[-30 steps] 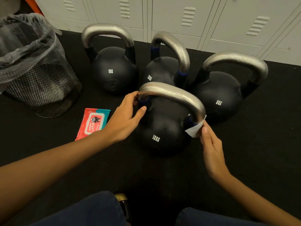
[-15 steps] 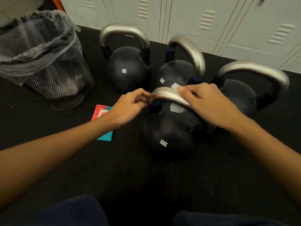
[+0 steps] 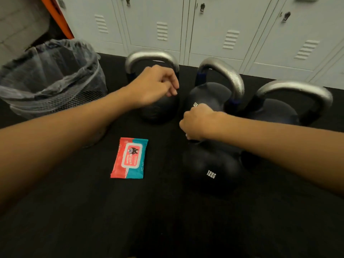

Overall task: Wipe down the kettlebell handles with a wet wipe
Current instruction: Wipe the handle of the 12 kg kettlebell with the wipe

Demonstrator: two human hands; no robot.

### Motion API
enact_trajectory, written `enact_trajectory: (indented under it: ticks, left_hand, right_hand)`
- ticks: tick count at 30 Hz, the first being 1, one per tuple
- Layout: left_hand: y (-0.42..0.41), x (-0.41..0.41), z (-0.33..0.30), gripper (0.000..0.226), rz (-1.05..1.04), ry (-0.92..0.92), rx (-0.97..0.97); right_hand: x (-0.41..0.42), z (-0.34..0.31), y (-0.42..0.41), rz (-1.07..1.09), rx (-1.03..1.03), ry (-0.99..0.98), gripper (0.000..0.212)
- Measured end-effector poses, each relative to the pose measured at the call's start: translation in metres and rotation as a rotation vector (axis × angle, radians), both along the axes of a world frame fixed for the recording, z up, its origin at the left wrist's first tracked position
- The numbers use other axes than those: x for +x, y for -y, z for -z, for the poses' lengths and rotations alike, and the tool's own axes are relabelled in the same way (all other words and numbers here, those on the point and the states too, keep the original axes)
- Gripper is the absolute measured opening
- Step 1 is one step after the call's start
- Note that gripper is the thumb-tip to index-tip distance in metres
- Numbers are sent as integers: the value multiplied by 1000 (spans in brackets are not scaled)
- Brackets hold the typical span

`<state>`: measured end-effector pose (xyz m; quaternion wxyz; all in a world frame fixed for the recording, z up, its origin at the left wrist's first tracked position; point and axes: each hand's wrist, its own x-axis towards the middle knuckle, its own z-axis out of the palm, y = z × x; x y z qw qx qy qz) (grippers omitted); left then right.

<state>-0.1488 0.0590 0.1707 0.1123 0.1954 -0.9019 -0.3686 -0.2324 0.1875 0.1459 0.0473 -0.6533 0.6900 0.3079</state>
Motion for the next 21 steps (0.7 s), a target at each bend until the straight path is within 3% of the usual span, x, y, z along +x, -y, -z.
enact_trajectory:
  ticks: [5,9,11,13,17,21]
  left_hand:
    - [14,-16,20,29,26,40,8]
    - [11,-19,60,30,80,42,110]
    - [9,-18,80,33,109,63,175]
    - [4,-18,95,36,110,50,249]
    - [-7,-17,106,32,106,58,326]
    - [-13,-17,111,30,65,13,396]
  right_hand:
    - [33,38,-7,-126,61,-247,31]
    - [32,77,-36,-145,1,-185,35]
    - [30,80,-50,-130,-194,-139,29]
    - [31,79,-64,8,-289,-13,33]
    - [51,81,-91,323,-398,151,67]
    - [65,98,-96,507,-671,195,61]
